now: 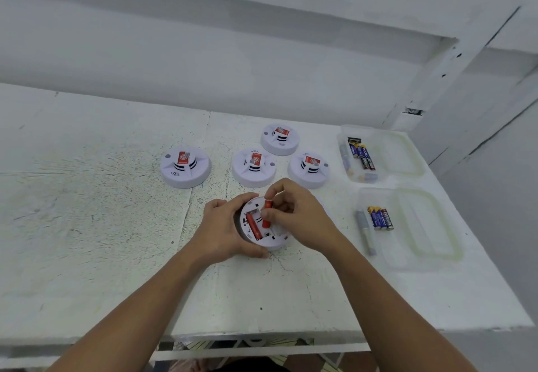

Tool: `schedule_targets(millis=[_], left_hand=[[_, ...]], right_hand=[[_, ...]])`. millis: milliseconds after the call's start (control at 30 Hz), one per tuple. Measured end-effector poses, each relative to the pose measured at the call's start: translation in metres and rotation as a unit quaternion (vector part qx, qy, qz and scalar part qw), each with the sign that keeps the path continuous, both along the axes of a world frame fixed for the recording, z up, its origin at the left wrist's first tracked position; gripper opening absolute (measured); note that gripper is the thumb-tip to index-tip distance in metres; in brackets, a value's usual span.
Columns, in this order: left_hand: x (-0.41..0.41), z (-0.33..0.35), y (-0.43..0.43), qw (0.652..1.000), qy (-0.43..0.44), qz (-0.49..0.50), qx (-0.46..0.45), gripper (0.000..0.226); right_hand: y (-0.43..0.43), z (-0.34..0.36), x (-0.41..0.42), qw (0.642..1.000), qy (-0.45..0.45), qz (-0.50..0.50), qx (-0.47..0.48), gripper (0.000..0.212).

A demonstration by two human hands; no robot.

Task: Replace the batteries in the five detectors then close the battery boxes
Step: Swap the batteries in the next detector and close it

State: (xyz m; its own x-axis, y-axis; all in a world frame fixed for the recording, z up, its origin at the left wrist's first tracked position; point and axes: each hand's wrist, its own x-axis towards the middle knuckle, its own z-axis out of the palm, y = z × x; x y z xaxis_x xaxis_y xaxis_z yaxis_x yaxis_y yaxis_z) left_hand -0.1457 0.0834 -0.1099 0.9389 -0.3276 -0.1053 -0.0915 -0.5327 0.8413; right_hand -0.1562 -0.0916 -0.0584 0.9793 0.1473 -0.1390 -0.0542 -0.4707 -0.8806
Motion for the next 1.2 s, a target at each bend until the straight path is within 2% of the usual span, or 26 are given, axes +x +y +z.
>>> schedule_targets(millis=[100, 167, 267, 433, 533, 600, 667, 800, 1033, 1200], left_hand=[[0.001, -0.002, 0.000, 1.000, -0.004, -0.001, 0.006, 0.098], [0.001, -0.001, 0.000, 1.000, -0.004, 0.002, 0.007, 0.100], [-0.002, 0.001, -0.001, 1.000, 0.003, 0.008, 0.004, 0.100], [-0.002, 0.002, 0.000, 1.000, -0.004, 0.008, 0.012, 0.100], [-0.003, 0.004, -0.001, 1.000, -0.007, 0.010, 0.012, 0.098], [-0.003, 0.004, -0.002, 1.000, -0.010, 0.008, 0.003, 0.094], [-0.004, 0.004, -0.001, 1.000, -0.010, 0.008, -0.003, 0.092], [-0.003, 0.002, -0.002, 1.000, 0.000, 0.012, -0.001, 0.099], [-0.003, 0.000, -0.002, 1.000, 0.001, 0.017, 0.007, 0.105], [-0.002, 0.000, -0.002, 1.000, 0.001, 0.019, 0.013, 0.106]], right_hand=[[-0.010, 0.008, -0.001, 0.988, 0.039, -0.042, 0.144, 0.020], [-0.019, 0.014, -0.001, 0.963, 0.062, -0.083, 0.248, 0.022], [-0.040, 0.025, -0.001, 0.941, 0.066, -0.146, 0.300, 0.023], [-0.090, 0.046, -0.010, 0.951, 0.012, -0.221, 0.214, 0.010], [-0.122, 0.046, -0.020, 0.959, 0.001, -0.278, 0.060, 0.013], [-0.136, 0.041, -0.028, 0.952, 0.018, -0.297, -0.072, 0.014], [-0.142, 0.034, -0.036, 0.940, 0.049, -0.302, -0.147, 0.014], [-0.145, 0.021, -0.046, 0.930, 0.090, -0.312, -0.170, 0.018], [-0.139, 0.004, -0.051, 0.908, 0.090, -0.316, -0.260, 0.021], [-0.136, 0.004, -0.047, 0.902, 0.135, -0.307, -0.272, 0.011]])
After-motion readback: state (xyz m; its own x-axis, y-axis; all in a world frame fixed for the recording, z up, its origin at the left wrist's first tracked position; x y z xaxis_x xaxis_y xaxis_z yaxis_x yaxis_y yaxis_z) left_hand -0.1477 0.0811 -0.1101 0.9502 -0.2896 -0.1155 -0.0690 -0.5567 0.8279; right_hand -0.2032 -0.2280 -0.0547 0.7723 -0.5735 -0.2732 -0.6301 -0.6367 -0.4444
